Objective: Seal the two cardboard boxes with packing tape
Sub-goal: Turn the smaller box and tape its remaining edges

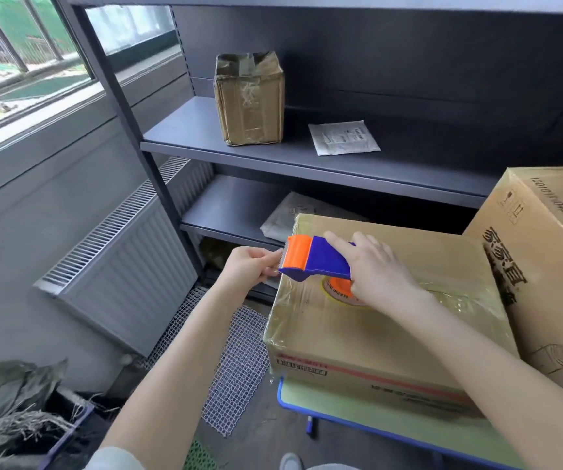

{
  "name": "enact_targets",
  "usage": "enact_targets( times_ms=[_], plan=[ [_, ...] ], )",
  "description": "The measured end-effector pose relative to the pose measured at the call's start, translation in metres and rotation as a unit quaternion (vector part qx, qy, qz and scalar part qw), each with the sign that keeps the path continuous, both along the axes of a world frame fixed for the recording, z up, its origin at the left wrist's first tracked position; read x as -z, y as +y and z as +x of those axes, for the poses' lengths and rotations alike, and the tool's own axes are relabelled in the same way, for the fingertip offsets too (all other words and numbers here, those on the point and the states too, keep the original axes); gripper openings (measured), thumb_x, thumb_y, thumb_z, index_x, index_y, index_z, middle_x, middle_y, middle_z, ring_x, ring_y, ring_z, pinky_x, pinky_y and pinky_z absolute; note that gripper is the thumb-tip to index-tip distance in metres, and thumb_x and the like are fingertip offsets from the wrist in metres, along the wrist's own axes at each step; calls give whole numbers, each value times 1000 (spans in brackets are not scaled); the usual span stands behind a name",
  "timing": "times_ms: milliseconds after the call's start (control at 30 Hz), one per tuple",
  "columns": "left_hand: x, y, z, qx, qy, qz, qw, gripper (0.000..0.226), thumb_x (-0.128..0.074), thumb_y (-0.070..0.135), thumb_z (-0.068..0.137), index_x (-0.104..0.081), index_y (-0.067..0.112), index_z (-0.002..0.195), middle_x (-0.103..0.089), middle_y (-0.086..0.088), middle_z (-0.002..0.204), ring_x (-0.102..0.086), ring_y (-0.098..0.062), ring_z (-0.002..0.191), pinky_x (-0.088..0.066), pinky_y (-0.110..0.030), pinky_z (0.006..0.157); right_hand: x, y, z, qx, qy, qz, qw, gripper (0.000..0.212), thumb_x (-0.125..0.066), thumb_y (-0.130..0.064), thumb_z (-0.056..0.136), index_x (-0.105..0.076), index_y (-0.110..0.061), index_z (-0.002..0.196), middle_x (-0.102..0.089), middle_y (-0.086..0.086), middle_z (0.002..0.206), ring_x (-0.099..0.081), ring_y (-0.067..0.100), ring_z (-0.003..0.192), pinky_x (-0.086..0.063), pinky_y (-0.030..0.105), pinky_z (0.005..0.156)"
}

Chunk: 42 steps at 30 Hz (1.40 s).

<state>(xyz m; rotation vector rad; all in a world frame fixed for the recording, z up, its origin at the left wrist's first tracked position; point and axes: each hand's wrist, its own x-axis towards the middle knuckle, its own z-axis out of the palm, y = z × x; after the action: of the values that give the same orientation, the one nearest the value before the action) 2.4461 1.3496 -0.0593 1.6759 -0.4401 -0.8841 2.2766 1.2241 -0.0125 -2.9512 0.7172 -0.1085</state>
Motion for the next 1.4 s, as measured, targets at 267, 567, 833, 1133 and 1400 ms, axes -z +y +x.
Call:
enact_targets(
  times_ms=[267, 567, 833, 1133, 1400],
  plan=[
    [4, 26, 52, -100, -59, 36, 993, 28, -70, 29, 84, -69, 13, 61, -53, 9, 45, -42, -4, 46, -38, -10, 44, -5, -39, 3, -24, 33, 19, 999, 71, -47, -11, 88, -17, -39, 145, -30, -3, 96, -40, 25, 108, -36, 34, 87],
    [9, 3, 54, -101, -94, 64, 988, 28, -68, 24, 85, -68, 4, 66, -52, 2, 50, -42, -11, 52, -39, -21, 57, -16, -58, 3, -64, 30, -11, 997, 75, -37, -10, 88, -8, -57, 140, -29, -6, 81, -30, 16, 82, -24, 26, 71],
    [18, 9, 70, -73, -163, 160, 971, 32, -66, 26, 86, -65, 7, 61, -53, 1, 50, -41, -5, 43, -35, -15, 47, -10, -76, -19, -41, 96, -26, 994, 69, -31, -12, 89, -12, -56, 140, -30, -5, 81, -30, 17, 83, -23, 27, 72],
    [47, 2, 56, -120, -122, 150, 974, 29, -63, 29, 89, -68, 7, 71, -53, -2, 61, -45, -15, 59, -41, -26, 62, 1, -68, -24, -12, 92, -6, 996, 61, -32, -23, 94, -9, -55, 141, -33, -2, 85, -34, 19, 88, -23, 29, 73],
    [50, 0, 57, -155, -165, 102, 969, 25, -64, 32, 87, -69, 13, 72, -57, 0, 63, -47, -12, 58, -41, -26, 59, 4, -70, -31, 5, 84, 0, 996, 63, -37, -27, 94, -5, -54, 141, -32, -1, 89, -30, 17, 86, -22, 28, 73]
  ],
)
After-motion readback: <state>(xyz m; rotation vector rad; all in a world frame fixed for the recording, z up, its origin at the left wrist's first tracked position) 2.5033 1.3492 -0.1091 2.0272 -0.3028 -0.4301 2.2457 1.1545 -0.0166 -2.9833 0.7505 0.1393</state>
